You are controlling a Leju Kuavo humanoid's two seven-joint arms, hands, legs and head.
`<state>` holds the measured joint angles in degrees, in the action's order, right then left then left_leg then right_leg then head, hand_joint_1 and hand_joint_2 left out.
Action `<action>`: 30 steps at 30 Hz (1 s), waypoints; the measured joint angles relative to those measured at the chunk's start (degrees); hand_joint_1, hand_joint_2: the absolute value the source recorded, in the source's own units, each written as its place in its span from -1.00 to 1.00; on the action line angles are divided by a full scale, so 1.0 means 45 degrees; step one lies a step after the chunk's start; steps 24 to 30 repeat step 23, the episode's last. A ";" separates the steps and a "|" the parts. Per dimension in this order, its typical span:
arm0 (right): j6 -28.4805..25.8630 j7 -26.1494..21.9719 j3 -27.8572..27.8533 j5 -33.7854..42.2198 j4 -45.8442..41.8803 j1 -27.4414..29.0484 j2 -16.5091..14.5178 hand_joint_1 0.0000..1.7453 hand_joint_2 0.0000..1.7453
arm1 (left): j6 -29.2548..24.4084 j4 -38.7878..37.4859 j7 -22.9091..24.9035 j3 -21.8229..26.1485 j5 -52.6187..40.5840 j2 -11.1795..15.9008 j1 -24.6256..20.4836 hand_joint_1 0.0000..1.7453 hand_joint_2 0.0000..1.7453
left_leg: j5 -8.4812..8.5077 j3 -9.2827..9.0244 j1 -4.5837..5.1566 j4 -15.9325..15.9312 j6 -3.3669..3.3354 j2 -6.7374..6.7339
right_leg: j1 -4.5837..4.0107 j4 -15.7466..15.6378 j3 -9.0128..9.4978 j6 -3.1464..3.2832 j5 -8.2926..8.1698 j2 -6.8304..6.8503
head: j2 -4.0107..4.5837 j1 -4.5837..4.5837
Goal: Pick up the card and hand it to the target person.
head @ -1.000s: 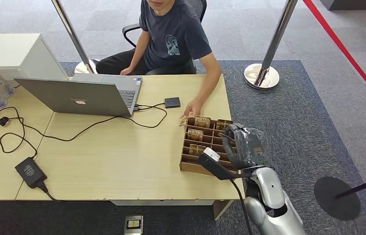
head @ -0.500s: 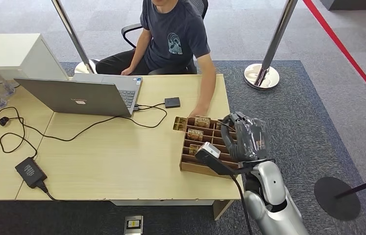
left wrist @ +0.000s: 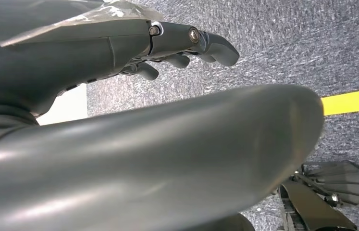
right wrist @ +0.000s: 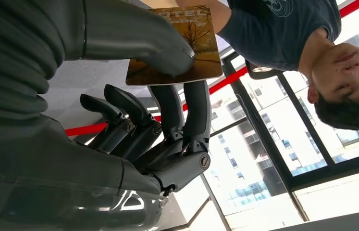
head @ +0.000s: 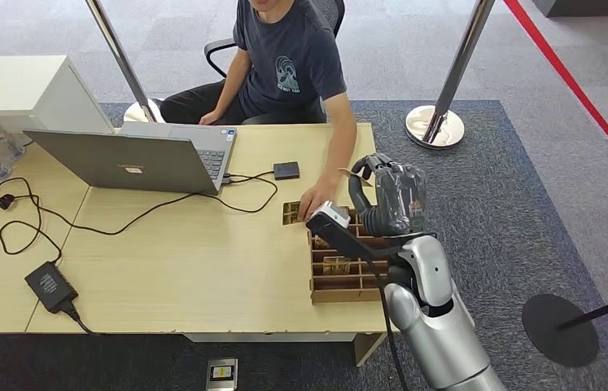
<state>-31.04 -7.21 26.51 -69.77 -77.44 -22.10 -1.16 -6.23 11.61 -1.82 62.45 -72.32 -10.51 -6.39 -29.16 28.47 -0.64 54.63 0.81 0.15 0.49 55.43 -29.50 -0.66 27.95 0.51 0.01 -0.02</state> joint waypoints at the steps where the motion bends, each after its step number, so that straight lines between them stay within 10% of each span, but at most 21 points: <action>1: 0.0010 0.0004 0.0025 0.0001 0.0101 -0.0094 -0.0086 1.00 1.00 | 0.0007 -0.0001 -0.0001 0.0000 -0.0001 0.0000 0.0007 -1.00 -1.00 | 0.0000 0.0000 0.0000 0.0000 0.0000 0.0000 | 0.0000 0.0000 0.0000 0.0000 0.0000 0.0000 | 0.0000 0.0000; 30: 0.0403 0.0066 0.0050 -0.0079 0.1796 -0.0757 -0.1113 1.00 1.00 | 0.0100 -0.0005 -0.0094 0.0000 0.0112 0.0000 0.0077 -1.00 -1.00 | 0.0001 0.0000 -0.0001 0.0000 0.0001 0.0001 | -0.0001 0.0001 -0.0001 0.0000 0.0000 0.0000 | 0.0002 -0.0001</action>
